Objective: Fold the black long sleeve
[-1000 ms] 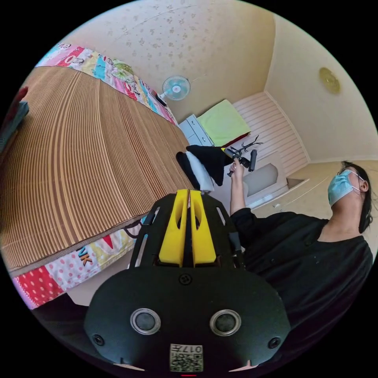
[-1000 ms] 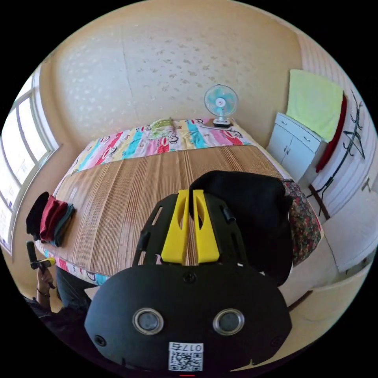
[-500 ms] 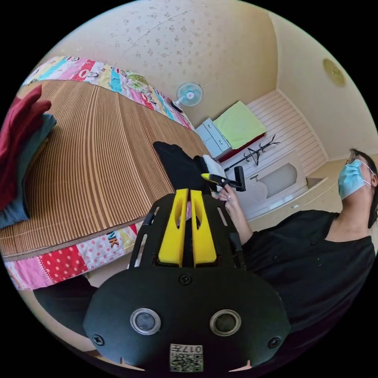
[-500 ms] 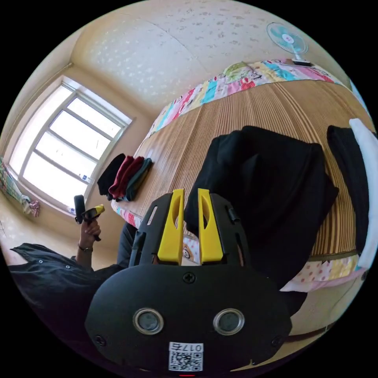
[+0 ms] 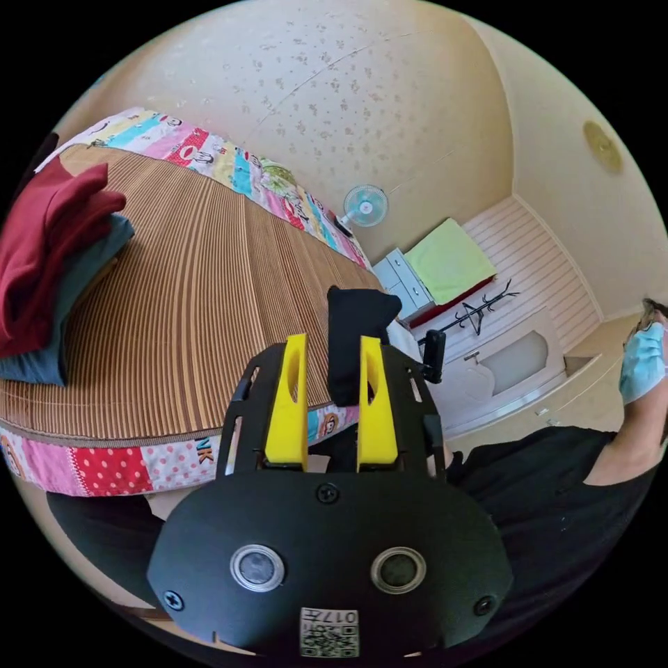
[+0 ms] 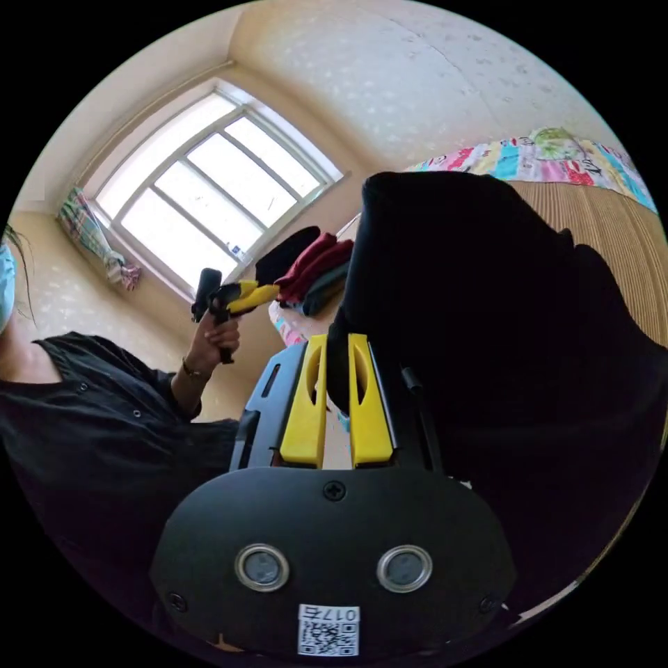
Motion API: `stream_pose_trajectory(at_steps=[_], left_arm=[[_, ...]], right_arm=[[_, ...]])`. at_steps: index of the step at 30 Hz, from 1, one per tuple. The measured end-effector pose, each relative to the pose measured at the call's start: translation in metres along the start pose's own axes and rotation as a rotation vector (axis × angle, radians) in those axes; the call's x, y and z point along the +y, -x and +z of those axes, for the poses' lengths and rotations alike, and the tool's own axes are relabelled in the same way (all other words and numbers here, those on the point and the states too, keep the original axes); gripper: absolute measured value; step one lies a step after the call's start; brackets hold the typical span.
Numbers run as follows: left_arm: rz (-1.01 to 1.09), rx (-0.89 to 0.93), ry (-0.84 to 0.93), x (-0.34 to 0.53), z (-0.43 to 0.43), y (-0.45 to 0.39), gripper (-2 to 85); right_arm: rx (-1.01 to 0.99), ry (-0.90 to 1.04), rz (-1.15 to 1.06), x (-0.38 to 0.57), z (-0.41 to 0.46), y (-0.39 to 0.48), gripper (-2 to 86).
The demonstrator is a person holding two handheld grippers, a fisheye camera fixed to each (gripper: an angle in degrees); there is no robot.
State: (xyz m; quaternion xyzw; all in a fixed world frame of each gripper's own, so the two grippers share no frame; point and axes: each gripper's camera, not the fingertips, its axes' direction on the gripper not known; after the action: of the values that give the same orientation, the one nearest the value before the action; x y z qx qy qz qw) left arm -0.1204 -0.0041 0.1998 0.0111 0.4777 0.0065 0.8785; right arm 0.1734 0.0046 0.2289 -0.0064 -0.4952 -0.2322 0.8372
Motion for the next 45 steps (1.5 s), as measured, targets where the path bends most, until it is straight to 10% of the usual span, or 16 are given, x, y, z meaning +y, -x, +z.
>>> stream_pose_trajectory(at_steps=[5, 15, 20, 25, 34, 45], left_arm=[[-0.125, 0.028, 0.179, -0.029, 0.057, 0.06, 14.2], [-0.323, -0.01, 0.373, 0.009, 0.075, 0.162, 13.7], [-0.333, 0.573, 0.304, -0.001, 0.078, 0.183, 4.8], [0.307, 0.987, 0.292, -0.061, 0.031, 0.08, 3.8], [0.736, 1.896, 0.002, -0.105, -0.072, -0.002, 3.4], [0.768, 2.173, -0.009, -0.078, -0.134, -0.058, 3.3]], right_arm=[[-0.068, 0.287, 0.034, 0.042, 0.086, 0.022, 4.2], [-0.178, 0.269, -0.017, 0.071, 0.051, 0.034, 4.4], [-0.186, 0.257, -0.16, 0.063, 0.033, 0.079, 5.1], [-0.192, 0.121, -0.348, 0.053, -0.019, 0.141, 6.3], [-0.276, -0.314, -0.414, 0.105, -0.178, 0.17, 3.0], [0.252, -0.182, -0.196, 0.138, -0.172, 0.159, 13.2]])
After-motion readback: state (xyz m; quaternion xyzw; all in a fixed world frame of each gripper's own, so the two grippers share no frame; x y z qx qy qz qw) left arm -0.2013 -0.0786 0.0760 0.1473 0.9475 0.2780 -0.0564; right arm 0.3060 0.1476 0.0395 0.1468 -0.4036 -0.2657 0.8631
